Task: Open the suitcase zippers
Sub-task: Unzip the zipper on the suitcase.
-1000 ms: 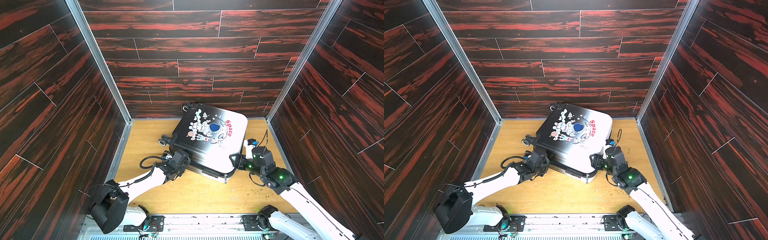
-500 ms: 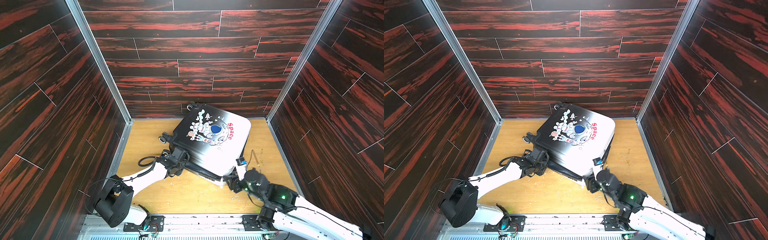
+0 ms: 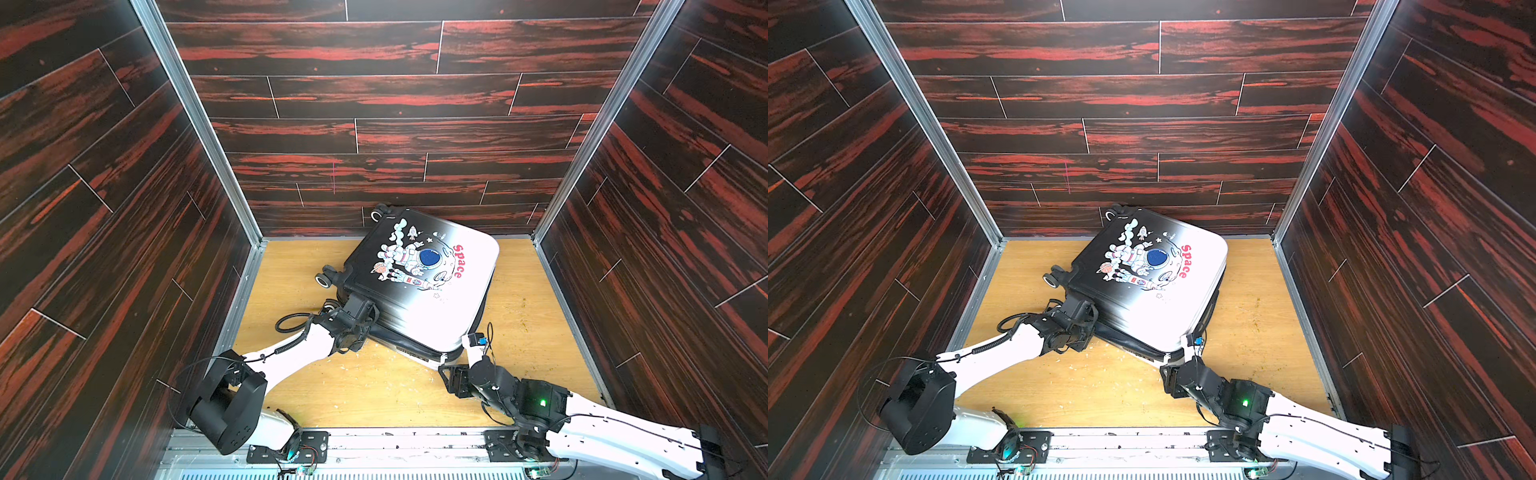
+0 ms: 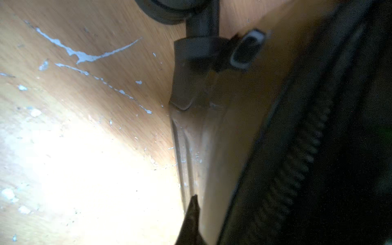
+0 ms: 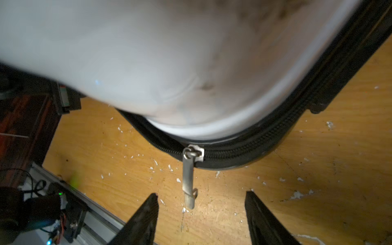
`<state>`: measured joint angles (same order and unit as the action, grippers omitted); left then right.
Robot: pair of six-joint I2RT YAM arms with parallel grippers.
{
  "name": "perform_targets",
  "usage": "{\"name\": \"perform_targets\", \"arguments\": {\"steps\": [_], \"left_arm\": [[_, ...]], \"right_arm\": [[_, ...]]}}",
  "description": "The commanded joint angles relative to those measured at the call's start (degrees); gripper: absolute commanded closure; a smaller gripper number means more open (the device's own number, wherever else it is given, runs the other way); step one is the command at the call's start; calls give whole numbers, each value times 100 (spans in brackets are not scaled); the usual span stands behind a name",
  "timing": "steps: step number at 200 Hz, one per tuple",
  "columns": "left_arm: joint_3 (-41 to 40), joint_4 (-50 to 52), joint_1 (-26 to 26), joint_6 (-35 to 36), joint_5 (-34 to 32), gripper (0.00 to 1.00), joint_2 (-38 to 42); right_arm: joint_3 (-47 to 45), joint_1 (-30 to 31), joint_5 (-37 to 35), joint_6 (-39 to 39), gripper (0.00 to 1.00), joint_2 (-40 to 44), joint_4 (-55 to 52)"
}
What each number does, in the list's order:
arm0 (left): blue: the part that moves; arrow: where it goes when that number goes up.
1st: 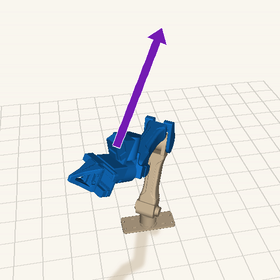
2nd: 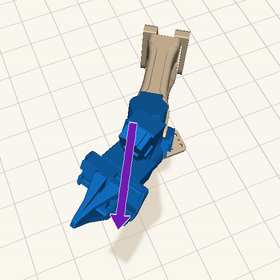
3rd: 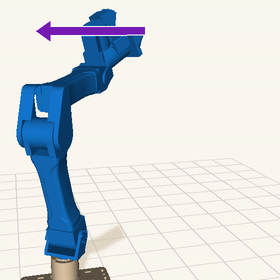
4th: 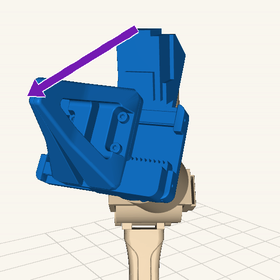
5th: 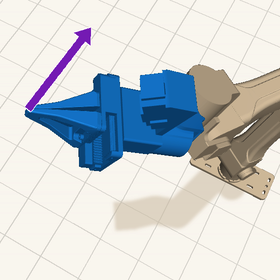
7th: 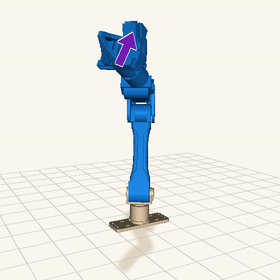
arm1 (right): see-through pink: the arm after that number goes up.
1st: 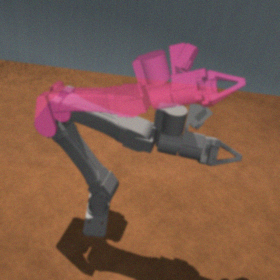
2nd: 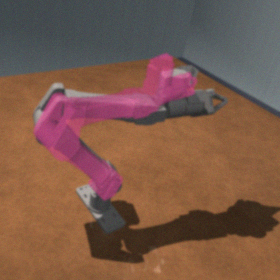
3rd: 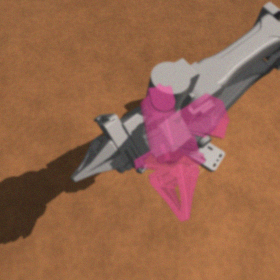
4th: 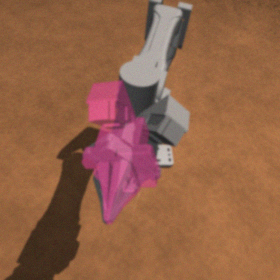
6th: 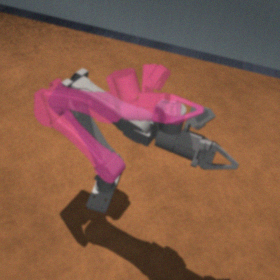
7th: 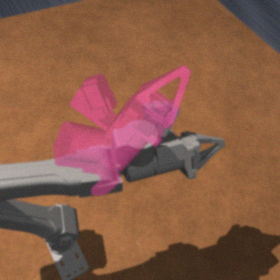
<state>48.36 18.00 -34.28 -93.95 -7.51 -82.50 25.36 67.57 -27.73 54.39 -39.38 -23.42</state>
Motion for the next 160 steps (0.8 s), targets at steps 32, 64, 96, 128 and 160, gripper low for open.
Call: {"name": "perform_targets", "arguments": {"steps": [32, 64, 96, 128, 160], "left_arm": [[-57, -687, 194, -234, -585, 100, -79], [-50, -697, 194, -238, -543, 100, -74], [-68, -741, 194, -238, -507, 100, -70], [-82, -745, 194, -256, -523, 100, -83], [-80, -704, 254, -272, -563, 100, -65]], "right_arm": [[-546, -235, 306, 433, 37, 89, 1363], [-1068, -718, 876, 606, 48, 309, 2039], [-1450, -877, 1287, 477, 62, 296, 3003], [-1402, -884, 1632, 267, 79, 29, 3395], [-1360, -882, 1545, 232, 100, 394, 2995]]}}
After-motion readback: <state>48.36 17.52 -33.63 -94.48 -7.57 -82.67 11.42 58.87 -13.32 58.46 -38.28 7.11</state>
